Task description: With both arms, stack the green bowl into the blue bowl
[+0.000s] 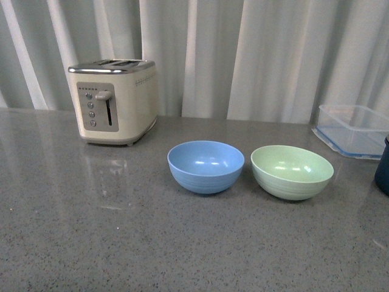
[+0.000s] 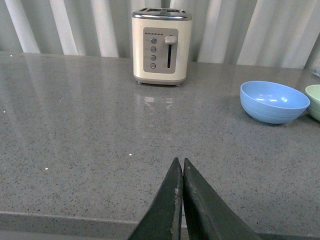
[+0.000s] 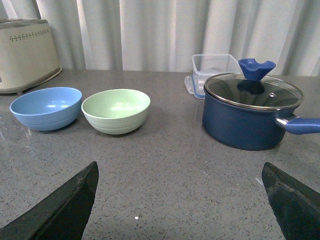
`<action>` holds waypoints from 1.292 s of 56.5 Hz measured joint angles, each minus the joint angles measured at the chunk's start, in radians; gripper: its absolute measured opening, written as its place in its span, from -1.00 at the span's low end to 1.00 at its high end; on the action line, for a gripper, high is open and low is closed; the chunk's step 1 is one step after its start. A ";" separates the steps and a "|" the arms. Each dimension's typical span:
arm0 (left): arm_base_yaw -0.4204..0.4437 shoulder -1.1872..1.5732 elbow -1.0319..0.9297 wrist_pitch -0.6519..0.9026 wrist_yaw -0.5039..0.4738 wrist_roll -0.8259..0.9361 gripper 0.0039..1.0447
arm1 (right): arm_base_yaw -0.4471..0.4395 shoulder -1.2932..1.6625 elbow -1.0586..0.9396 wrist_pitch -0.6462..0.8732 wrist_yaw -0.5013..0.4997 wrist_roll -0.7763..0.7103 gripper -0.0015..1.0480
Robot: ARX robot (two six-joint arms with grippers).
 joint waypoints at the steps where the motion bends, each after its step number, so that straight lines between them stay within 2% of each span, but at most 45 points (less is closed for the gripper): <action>1: 0.000 0.000 0.000 0.000 0.000 0.000 -0.74 | 0.000 0.000 0.000 0.000 0.000 0.000 0.81; 6: 0.000 0.000 0.000 0.000 0.000 0.000 -0.40 | 0.000 0.000 0.000 0.000 0.000 0.000 0.81; 21: 0.000 0.000 0.000 0.000 0.000 0.000 0.87 | 0.000 0.000 0.000 0.000 0.000 0.000 0.81; 22: 0.000 0.000 0.000 0.000 0.000 0.000 0.91 | 0.000 0.000 0.000 0.000 0.000 0.000 0.81; 38: 0.000 0.000 0.000 0.000 0.000 0.000 0.87 | -0.004 0.003 0.000 -0.003 -0.015 -0.003 0.81; 40: 0.000 0.000 0.000 0.000 -0.001 0.000 0.87 | -0.030 0.023 0.018 -0.045 -0.109 -0.027 0.81; 42: 0.000 0.000 0.000 0.000 -0.001 0.000 0.87 | -0.063 0.082 0.051 -0.097 -0.250 -0.068 0.81; 44: 0.000 0.000 0.000 0.000 0.001 0.000 0.87 | -0.065 0.172 0.095 -0.087 -0.372 -0.106 0.81; 48: 0.000 0.000 0.000 0.000 0.000 0.000 0.87 | -0.012 0.344 0.212 -0.041 -0.420 -0.130 0.81; 58: 0.000 -0.001 0.000 0.000 0.000 0.000 0.87 | 0.072 0.791 0.559 -0.042 -0.377 -0.034 0.81; 67: 0.000 -0.001 0.000 0.000 0.000 0.000 0.87 | 0.144 1.062 0.773 -0.032 -0.238 -0.016 0.81; 73: 0.000 -0.001 0.000 0.000 0.000 0.000 0.87 | 0.157 1.234 0.948 -0.138 -0.168 0.015 0.81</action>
